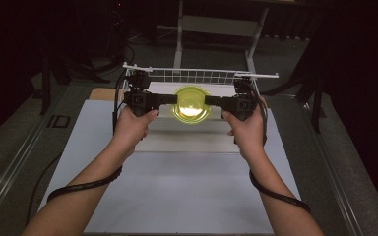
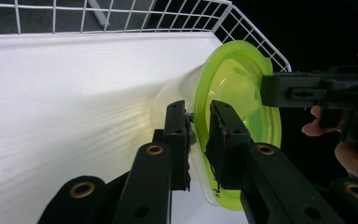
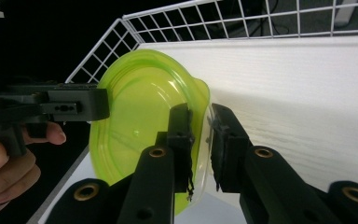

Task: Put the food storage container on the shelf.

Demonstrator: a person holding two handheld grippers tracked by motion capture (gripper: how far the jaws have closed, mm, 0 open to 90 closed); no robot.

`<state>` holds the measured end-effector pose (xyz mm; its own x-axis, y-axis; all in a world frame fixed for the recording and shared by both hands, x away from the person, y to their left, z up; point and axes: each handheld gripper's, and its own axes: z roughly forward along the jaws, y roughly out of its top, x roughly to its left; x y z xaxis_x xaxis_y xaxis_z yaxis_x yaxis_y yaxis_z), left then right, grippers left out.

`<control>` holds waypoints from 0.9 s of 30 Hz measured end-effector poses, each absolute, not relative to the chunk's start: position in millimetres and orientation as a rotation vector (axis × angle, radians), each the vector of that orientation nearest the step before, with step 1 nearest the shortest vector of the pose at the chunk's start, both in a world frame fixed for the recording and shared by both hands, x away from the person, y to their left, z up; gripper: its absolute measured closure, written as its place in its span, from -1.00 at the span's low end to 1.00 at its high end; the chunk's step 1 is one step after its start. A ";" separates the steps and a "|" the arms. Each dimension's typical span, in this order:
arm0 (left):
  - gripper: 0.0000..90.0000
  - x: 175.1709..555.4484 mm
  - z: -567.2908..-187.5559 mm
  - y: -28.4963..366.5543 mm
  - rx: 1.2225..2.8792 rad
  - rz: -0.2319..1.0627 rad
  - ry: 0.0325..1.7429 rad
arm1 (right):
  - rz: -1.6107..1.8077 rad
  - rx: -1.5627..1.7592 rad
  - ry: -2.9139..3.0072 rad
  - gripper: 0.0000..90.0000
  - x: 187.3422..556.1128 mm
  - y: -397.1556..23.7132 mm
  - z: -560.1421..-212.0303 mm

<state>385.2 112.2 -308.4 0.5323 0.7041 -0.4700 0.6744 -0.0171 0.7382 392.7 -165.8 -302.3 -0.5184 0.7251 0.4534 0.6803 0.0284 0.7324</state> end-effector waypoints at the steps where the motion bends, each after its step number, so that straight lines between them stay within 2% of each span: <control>1: 0.71 386.9 -308.8 111.5 1.717 0.039 1.167 | 1.528 1.530 2.220 0.74 395.4 -165.8 -302.6; 11: 0.64 404.1 -312.0 109.1 1.690 0.056 1.172 | 1.496 1.595 2.179 0.72 415.3 -163.5 -299.9; 16: 0.61 411.8 -311.2 105.8 1.690 0.086 1.186 | 1.480 1.648 2.154 0.72 428.2 -162.7 -299.1; 17: 0.61 414.9 -311.6 104.0 1.707 0.127 1.187 | 1.476 1.654 2.151 0.72 429.6 -162.3 -299.1; 20: 0.54 417.6 -314.5 103.8 1.703 0.147 1.187 | 1.451 1.688 2.142 0.64 436.4 -160.6 -302.1; 22: 0.49 418.0 -316.2 104.4 1.696 0.153 1.182 | 1.463 1.709 2.143 0.50 439.4 -162.0 -304.9; 25: 0.31 418.2 -317.3 105.1 1.702 0.183 1.183 | 1.486 1.699 2.144 0.42 440.8 -164.4 -306.4; 27: 0.26 417.4 -316.8 107.4 1.689 0.203 1.180 | 1.499 1.682 2.140 0.32 439.6 -165.7 -305.7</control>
<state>417.4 107.4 -316.8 0.5051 0.7741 -0.3816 0.6017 0.0012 0.7987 439.6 -165.7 -305.7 -0.4136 0.7618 0.4986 0.7291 -0.0509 0.6825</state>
